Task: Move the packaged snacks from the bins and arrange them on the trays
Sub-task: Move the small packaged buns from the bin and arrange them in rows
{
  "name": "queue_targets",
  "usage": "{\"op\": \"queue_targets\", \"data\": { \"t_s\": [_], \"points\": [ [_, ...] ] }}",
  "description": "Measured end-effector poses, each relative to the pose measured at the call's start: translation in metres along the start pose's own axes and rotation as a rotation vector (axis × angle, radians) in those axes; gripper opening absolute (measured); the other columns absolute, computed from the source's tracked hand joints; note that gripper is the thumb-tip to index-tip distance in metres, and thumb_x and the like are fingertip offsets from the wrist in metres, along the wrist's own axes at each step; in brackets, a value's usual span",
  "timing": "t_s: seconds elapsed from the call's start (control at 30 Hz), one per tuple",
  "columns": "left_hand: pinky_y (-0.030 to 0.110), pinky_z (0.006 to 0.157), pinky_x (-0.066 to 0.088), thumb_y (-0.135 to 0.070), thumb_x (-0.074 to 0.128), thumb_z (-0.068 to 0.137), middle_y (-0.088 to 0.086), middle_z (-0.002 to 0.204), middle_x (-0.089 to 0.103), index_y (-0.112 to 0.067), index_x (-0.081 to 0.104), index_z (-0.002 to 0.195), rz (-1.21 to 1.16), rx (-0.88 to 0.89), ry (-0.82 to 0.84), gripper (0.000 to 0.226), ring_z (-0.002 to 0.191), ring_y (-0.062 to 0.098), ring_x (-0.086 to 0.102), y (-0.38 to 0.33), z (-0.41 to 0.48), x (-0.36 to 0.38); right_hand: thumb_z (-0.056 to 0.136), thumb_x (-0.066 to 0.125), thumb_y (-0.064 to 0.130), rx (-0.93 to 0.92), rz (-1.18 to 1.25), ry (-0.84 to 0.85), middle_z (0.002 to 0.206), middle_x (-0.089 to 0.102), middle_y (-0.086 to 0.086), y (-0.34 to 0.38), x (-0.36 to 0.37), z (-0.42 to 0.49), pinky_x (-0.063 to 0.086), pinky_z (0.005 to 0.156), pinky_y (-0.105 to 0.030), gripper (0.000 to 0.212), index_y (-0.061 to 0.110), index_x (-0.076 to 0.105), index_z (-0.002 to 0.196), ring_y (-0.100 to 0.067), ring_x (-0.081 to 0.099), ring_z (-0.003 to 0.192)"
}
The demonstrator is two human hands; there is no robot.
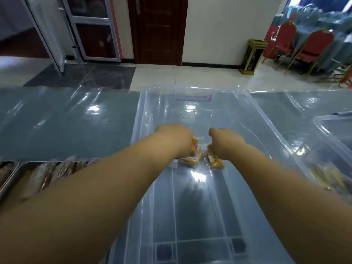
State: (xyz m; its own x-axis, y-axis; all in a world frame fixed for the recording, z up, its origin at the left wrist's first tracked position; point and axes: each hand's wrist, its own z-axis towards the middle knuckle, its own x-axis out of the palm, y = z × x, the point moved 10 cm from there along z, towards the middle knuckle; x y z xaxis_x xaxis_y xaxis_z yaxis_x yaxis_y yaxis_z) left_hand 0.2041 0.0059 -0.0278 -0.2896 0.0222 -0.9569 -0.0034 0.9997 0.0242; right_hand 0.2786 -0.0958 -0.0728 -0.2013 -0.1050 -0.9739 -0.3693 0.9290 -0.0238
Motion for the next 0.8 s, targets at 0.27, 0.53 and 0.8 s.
{"op": "queue_targets", "data": {
  "t_s": [0.27,0.53,0.8],
  "points": [
    [0.046,0.096,0.043,-0.010,0.049,0.087,0.010,0.131,0.050,-0.013,0.048,0.126,-0.053,-0.100,0.099,0.040,0.117,0.032,0.050,-0.009,0.079,0.042,0.092,0.045,0.019,0.105,0.023,0.160,0.153,0.012,-0.017,-0.034,0.067,0.030,0.032,0.105,-0.049,0.054,0.010,0.025,0.142,-0.037,0.022,0.135],
    [0.046,0.105,0.032,-0.005,0.042,0.091,0.016,0.148,0.023,-0.005,0.008,0.147,-0.211,-0.091,0.092,0.065,0.130,0.040,0.029,-0.028,0.115,0.093,0.090,0.056,0.024,0.099,-0.020,0.218,0.137,0.035,-0.014,-0.037,0.096,0.046,0.038,0.099,-0.045,0.053,0.011,0.036,0.137,-0.034,0.032,0.126],
    [0.042,0.098,0.035,-0.010,0.044,0.090,0.015,0.137,0.032,-0.013,0.034,0.137,-0.263,-0.183,0.083,0.048,0.123,0.036,0.034,-0.009,0.123,0.117,0.081,0.064,0.025,0.185,0.238,0.258,0.131,0.027,-0.018,-0.046,0.111,0.050,0.043,0.093,-0.043,0.056,0.019,0.032,0.127,-0.037,0.040,0.115]
  ]
}}
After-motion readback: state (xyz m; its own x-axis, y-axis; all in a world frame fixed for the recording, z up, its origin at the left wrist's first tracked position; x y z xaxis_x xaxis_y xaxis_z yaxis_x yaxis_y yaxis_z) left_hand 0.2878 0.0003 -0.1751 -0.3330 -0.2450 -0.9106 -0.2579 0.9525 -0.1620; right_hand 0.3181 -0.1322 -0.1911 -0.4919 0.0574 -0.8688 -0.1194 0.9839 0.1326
